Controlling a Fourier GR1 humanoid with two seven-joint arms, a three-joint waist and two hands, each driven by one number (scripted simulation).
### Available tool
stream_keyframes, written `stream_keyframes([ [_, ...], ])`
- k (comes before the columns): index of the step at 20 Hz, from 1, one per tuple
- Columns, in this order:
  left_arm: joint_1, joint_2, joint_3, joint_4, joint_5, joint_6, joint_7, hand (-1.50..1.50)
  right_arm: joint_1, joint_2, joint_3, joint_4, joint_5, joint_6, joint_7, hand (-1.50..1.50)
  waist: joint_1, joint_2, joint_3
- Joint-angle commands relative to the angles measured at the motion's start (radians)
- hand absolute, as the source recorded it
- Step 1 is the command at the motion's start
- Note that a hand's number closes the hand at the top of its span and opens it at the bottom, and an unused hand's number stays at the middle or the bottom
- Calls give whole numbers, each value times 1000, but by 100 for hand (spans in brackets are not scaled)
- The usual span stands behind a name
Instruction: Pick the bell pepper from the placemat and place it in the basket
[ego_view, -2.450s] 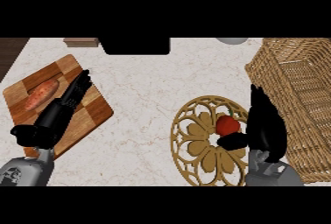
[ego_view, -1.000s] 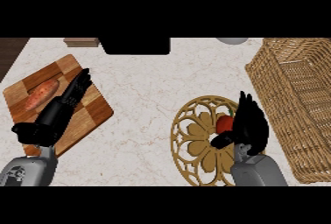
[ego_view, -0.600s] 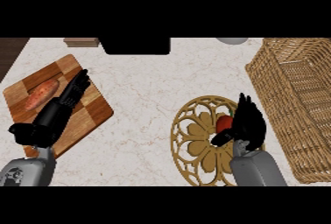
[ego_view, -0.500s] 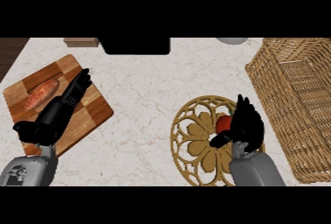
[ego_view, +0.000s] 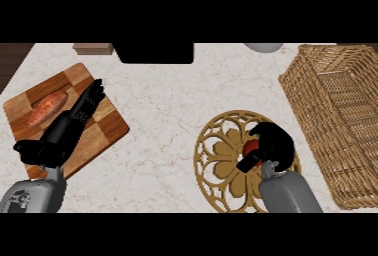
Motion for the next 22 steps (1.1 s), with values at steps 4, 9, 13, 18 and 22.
stream_keyframes([
  [4, 3, -16, -8, 16, -42, 19, -20, 0, -7, -2, 75, 66, 60, 47, -23, 150, 2, 13, 8],
  [9, -4, 10, 14, 7, -22, -5, 2, 0, 91, -97, 173, -43, 74, 85, -173, 150, -6, 9, 8],
  [13, 2, -6, 18, 6, -7, 3, 5, 0, 212, -233, 390, -173, 23, 131, -539, 150, -20, -7, 10],
  [18, 46, 6, 33, -8, -5, 4, 4, 0, 412, -440, 486, -388, -10, 14, -815, 150, -59, -15, 11],
  [22, 37, 19, 53, 5, -10, 8, -21, 0, 601, -585, 403, -565, -199, -54, -993, 150, -73, 1, 11],
])
